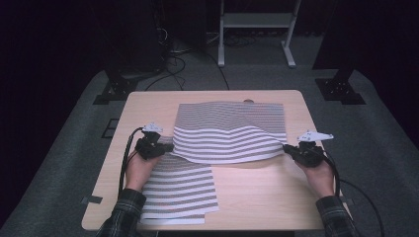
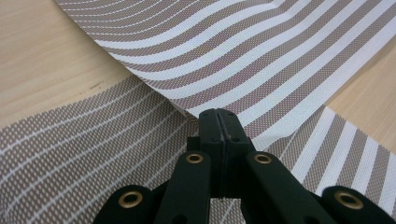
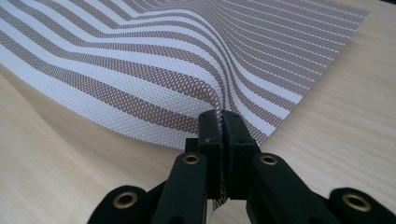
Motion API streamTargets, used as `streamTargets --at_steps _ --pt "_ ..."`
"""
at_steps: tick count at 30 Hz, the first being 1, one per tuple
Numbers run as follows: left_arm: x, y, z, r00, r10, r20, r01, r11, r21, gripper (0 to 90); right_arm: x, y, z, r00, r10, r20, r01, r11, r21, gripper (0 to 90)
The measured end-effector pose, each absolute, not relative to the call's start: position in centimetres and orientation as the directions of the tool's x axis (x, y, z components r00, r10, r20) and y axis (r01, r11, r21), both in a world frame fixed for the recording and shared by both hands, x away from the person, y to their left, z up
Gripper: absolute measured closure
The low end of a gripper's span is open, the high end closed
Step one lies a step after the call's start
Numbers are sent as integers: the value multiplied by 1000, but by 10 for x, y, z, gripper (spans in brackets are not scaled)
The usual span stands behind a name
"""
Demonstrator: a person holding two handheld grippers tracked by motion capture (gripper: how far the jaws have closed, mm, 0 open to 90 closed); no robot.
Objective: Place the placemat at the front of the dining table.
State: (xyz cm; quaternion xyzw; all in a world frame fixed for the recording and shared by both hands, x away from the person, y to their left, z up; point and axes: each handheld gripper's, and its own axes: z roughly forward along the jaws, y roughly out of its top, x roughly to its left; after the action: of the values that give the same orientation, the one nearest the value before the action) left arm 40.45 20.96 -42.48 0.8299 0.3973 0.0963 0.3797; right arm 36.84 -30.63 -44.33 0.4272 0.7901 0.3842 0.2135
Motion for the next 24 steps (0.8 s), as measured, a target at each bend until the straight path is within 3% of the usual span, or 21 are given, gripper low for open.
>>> streamTargets --at_steps 24 --pt "460 206 -422 628 762 -154 593 -341 729 900 435 -300 -444 -496 868 -27 506 314 803 872"
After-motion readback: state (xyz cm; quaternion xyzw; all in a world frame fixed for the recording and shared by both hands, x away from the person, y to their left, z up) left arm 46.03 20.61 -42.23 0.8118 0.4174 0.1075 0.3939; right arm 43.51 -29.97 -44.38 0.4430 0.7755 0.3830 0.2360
